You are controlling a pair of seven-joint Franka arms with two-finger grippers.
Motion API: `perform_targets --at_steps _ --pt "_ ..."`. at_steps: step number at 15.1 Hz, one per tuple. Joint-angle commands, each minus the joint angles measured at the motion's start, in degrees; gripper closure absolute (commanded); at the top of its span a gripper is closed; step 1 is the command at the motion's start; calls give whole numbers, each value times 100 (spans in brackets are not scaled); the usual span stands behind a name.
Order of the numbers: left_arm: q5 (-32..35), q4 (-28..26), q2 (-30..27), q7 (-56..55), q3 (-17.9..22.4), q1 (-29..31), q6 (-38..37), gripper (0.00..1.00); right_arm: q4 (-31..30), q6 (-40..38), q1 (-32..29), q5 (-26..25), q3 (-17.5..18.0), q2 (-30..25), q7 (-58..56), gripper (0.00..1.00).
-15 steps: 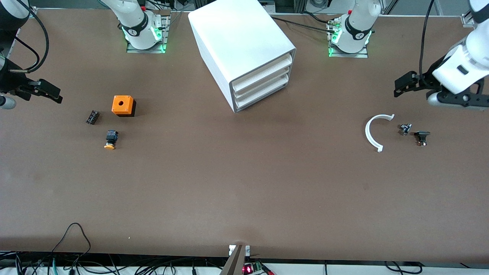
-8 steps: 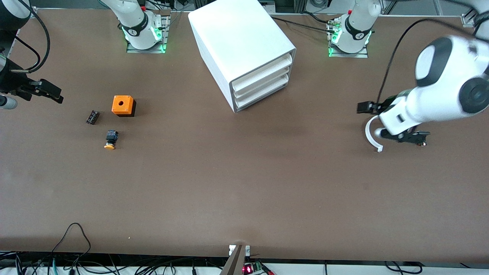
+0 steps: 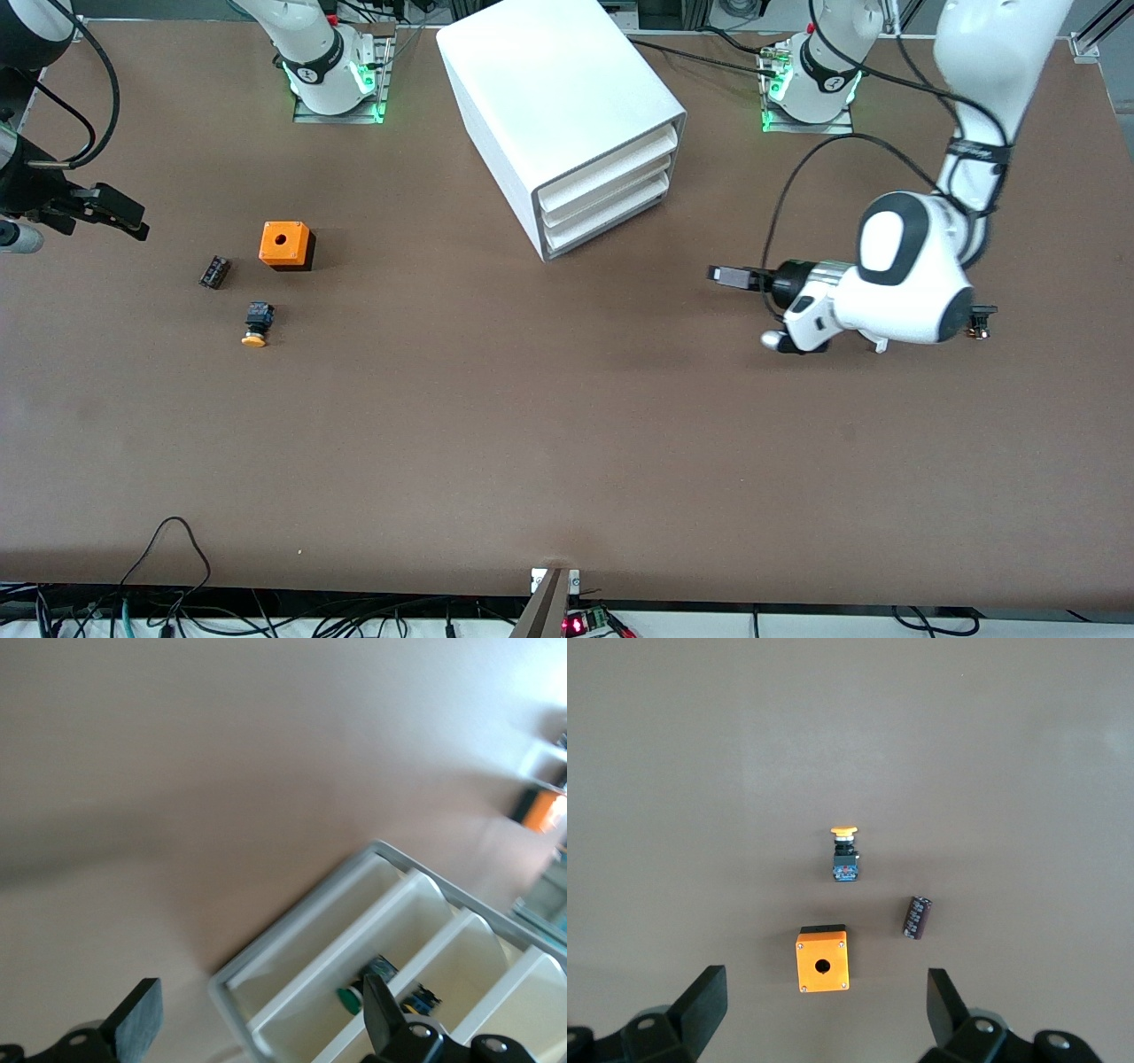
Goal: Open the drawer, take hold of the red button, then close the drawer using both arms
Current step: 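Reach the left gripper to the cabinet drawer front and pull it open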
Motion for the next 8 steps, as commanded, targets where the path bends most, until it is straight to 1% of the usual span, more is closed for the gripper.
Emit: perform_targets --at_steps 1,3,4,6,8 --pt "-660 -493 101 935 -265 -105 348 0 32 -148 35 29 19 -23 37 0" --pt "-1301 -985 101 1279 -545 -105 411 0 41 -148 26 30 124 -32 19 0" --pt "-1505 -1170 92 1411 -660 -105 411 0 41 -148 35 -5 142 -32 19 0" --pt "-1638 -1409 22 1517 -862 -105 402 0 85 -183 35 -23 238 -23 2 0" --pt "-1665 -1506 -40 1518 -1012 -105 402 0 120 -323 35 3 256 -23 19 0"
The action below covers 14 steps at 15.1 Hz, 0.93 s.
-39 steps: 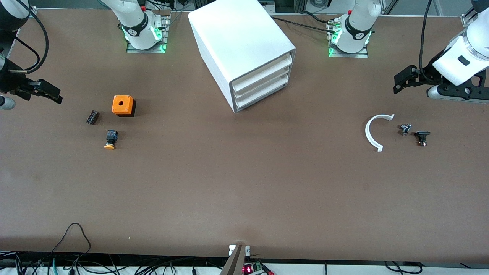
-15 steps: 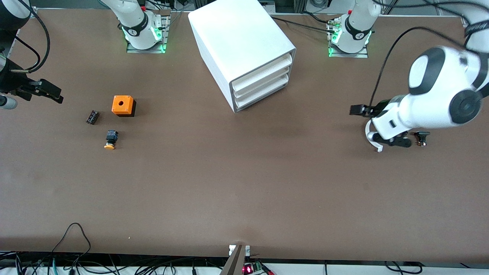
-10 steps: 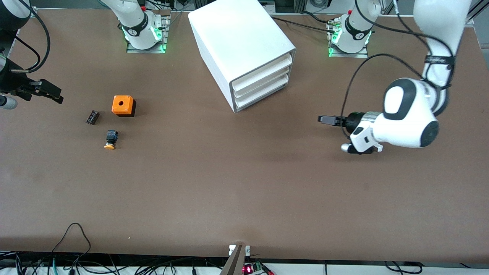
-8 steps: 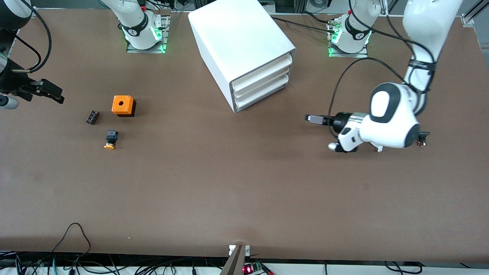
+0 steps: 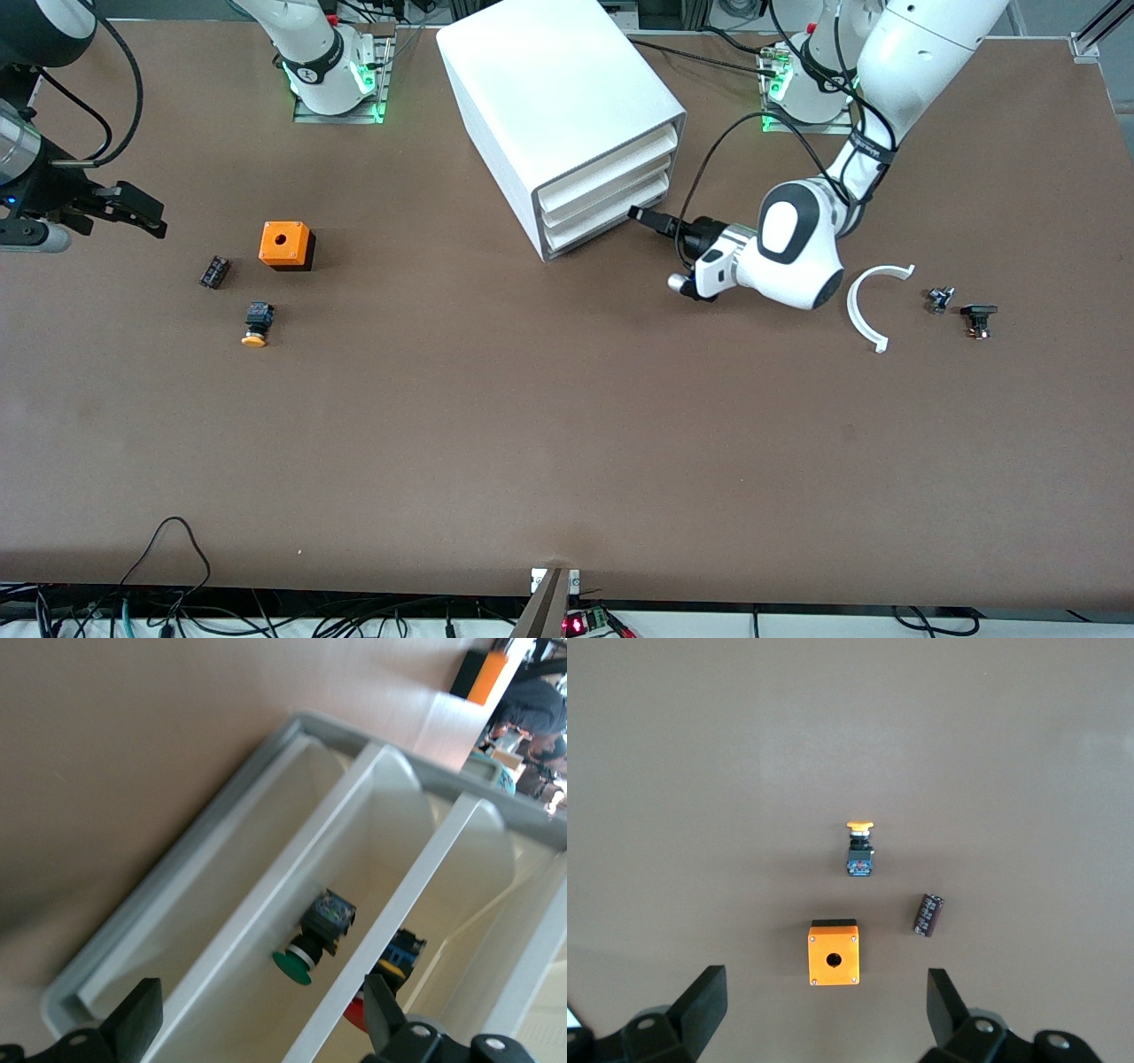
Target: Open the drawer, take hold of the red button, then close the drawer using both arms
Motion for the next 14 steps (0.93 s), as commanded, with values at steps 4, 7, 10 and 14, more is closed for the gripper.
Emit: perform_targets --at_steps 4,7,10,14 --pt "-482 -505 -344 168 -274 53 57 0 207 -216 32 -23 262 -15 63 0" --pt "-552 -628 -344 168 -310 53 65 1 216 -216 171 -32 271 -15 256 0" --pt "-543 -690 -344 168 -319 53 74 50 225 -216 260 -32 271 -15 265 0" --pt "-491 -655 -370 160 -310 88 74 100 233 -208 392 -32 271 -6 274 0"
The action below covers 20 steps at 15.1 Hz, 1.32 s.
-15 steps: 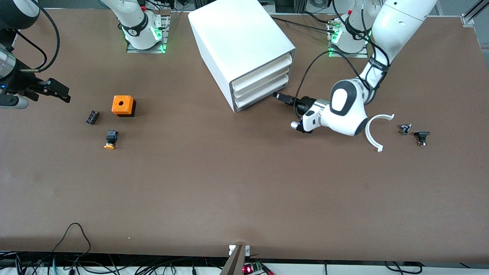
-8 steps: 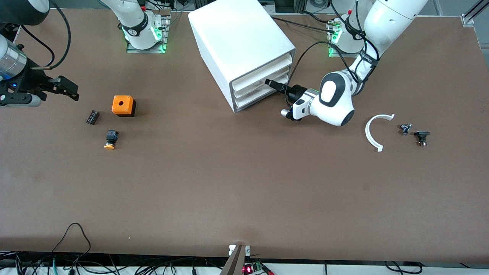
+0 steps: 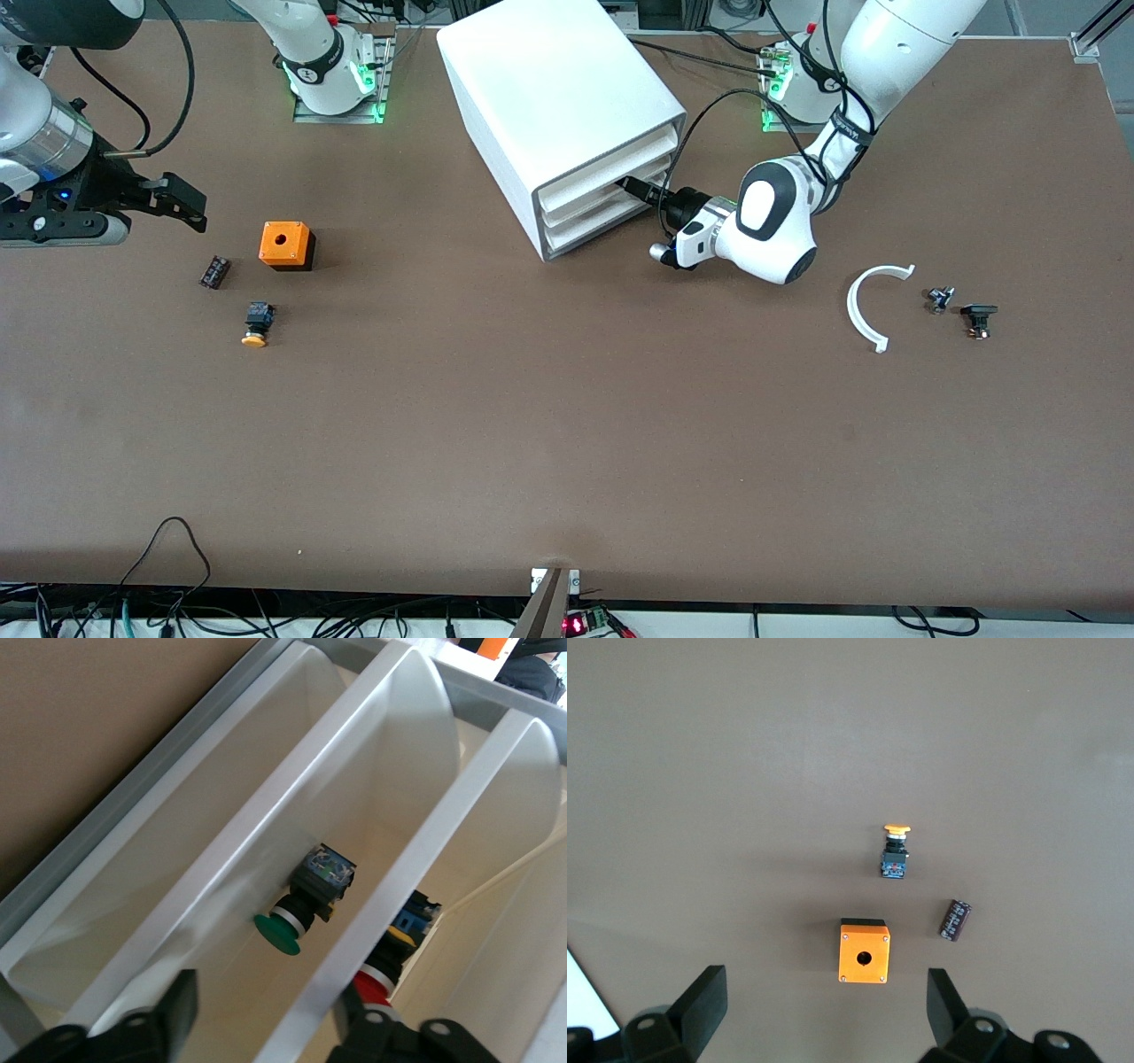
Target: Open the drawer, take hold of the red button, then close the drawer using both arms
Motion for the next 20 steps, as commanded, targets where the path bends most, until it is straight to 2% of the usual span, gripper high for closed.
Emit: perform_targets --at_steps 1,7,8,9,10,15,18,20 --pt "-53 -139 -265 129 -9 124 82 100 96 -107 120 -31 -5 -6 94 0" --pt "-27 519 -310 120 790 406 152 100 210 -37 270 -129 39 117 -2 0" --pt "-27 546 -301 103 852 415 161 89 254 -10 374 -111 57 178 -20 0" --pt "-27 546 -309 146 853 423 309 5 324 51 558 -119 92 275 -11 0" --pt "-36 546 -336 138 870 467 510 0 403 156 752 -128 101 389 32 0" --pt "8 599 -564 103 879 590 951 0 632 1193 1464 -111 101 1039 -19 0" --pt "377 590 -1160 120 879 1282 969 0 929 1335 1894 -41 162 1461 -90 0" --pt "333 599 -1346 120 879 1390 978 0 1210 1335 2193 -5 302 1733 -361 0"
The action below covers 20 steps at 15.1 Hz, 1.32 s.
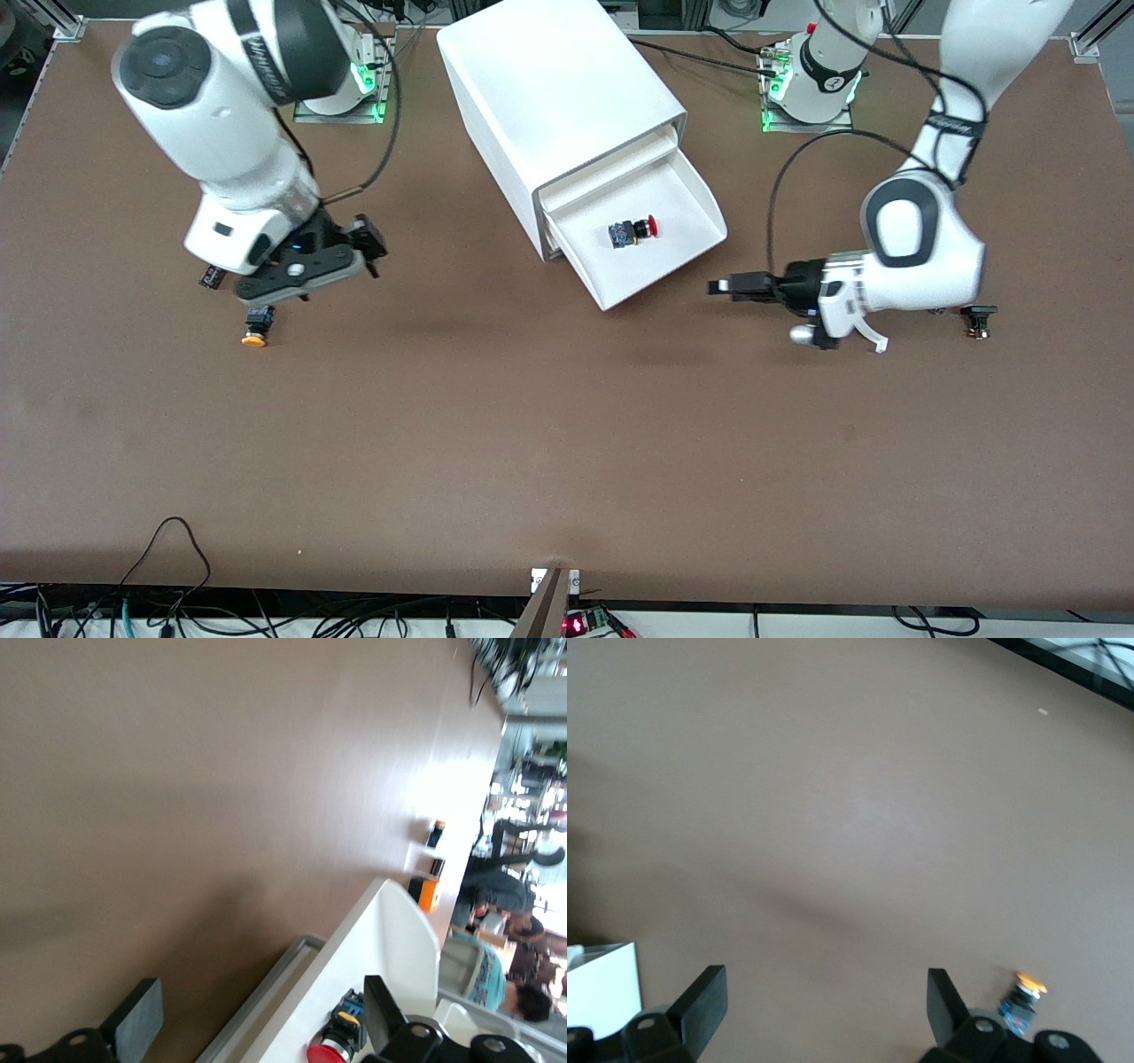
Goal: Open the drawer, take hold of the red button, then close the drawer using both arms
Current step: 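Lower the right gripper into the open drawer over the red button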
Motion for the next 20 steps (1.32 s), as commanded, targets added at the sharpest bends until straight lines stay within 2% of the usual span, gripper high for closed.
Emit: perform_targets --at_steps 1,2,3,5,8,11,13,16,20 --pt "200 -122 -643 -92 -20 201 -34 0 697 -57 410 115 203 486 -541 0" --pt "592 -114 -837 -100 -11 236 -60 0 961 -65 524 115 318 714 -744 0" --pt "1275 -87 -1108 -127 85 237 -78 0 1277 -57 638 115 397 986 -964 0" --pt "2427 254 -1566 -206 156 228 -409 0 2041 -57 814 124 521 1557 -1596 0" --pt "4159 965 -2015 -583 235 202 -1445 0 2772 -39 1033 133 635 2139 -2071 0" --pt "5645 1678 -2104 -776 209 53 -2615 0 3169 380 1342 133 618 2579 -2573 0" --pt "5965 1723 -2236 -1197 253 -202 -2749 0 3169 620 1403 194 635 2659 -2846 0" --pt "6237 1882 -2218 -1322 577 -571 -2785 0 3135 472 1605 194 644 2650 -3118 0" --pt "6247 1969 -2078 -1331 622 -590 -2706 0 2977 172 1930 142 635 2799 -3565 0"
